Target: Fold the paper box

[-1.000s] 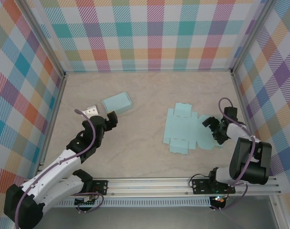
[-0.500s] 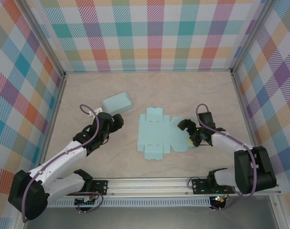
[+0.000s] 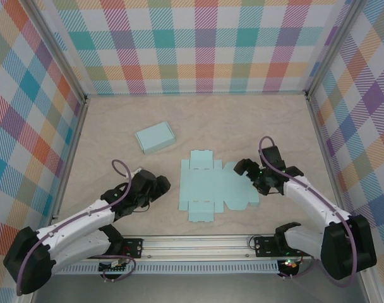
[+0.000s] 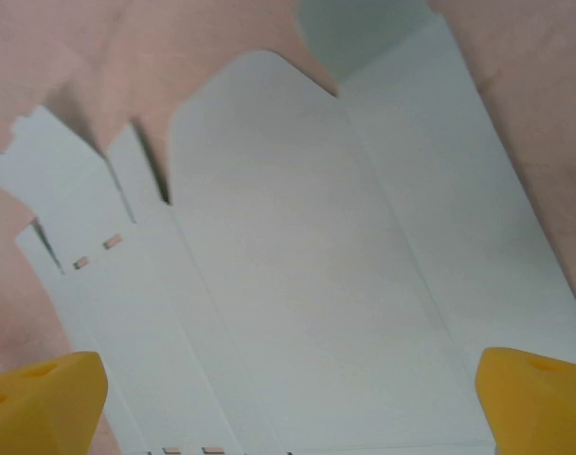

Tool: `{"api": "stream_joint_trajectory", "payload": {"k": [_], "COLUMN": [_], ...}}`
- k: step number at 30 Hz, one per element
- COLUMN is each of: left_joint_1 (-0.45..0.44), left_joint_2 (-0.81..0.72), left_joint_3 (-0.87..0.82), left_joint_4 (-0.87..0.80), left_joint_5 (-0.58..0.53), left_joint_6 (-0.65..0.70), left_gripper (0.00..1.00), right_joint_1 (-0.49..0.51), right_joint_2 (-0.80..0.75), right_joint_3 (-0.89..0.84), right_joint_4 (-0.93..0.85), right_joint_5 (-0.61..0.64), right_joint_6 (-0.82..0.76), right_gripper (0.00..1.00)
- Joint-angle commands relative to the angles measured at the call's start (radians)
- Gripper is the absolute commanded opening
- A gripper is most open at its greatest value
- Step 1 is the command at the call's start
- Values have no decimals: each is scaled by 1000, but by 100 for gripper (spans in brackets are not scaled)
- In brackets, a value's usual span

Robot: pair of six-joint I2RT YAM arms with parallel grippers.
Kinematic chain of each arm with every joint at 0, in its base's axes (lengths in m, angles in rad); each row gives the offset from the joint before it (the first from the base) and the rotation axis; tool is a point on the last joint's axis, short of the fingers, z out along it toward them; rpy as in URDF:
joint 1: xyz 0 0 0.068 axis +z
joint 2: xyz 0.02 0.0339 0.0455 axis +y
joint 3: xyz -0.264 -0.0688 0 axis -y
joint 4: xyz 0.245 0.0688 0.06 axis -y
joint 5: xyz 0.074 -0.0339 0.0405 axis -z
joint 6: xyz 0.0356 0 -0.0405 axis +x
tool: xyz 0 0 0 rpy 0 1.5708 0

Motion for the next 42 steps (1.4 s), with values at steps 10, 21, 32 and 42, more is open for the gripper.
{"api": "stream_joint_trajectory", "payload": {"k": [10, 21, 32, 42], "left_joint_1": [-265, -371, -374, -374], "left_joint_2": [115, 381, 512, 368], "left_joint_3": [-34, -15, 57, 79], "left_joint_4": [176, 369, 468, 239], "left_joint_5": [-72, -54, -20, -21], "left_joint_6": [-234, -320, -265, -244], "left_gripper": [74, 65, 58, 57], "right_joint_1": [116, 129, 129, 128], "right_joint_2": [107, 56, 43, 65], "right_joint_3": [163, 159, 151, 151], "right_joint_4": [-80, -59, -47, -40], "right_joint_5": [88, 37, 37, -9], "right_joint_6": [-208, -255, -274, -306], "right_gripper": [100, 100, 100, 100]}}
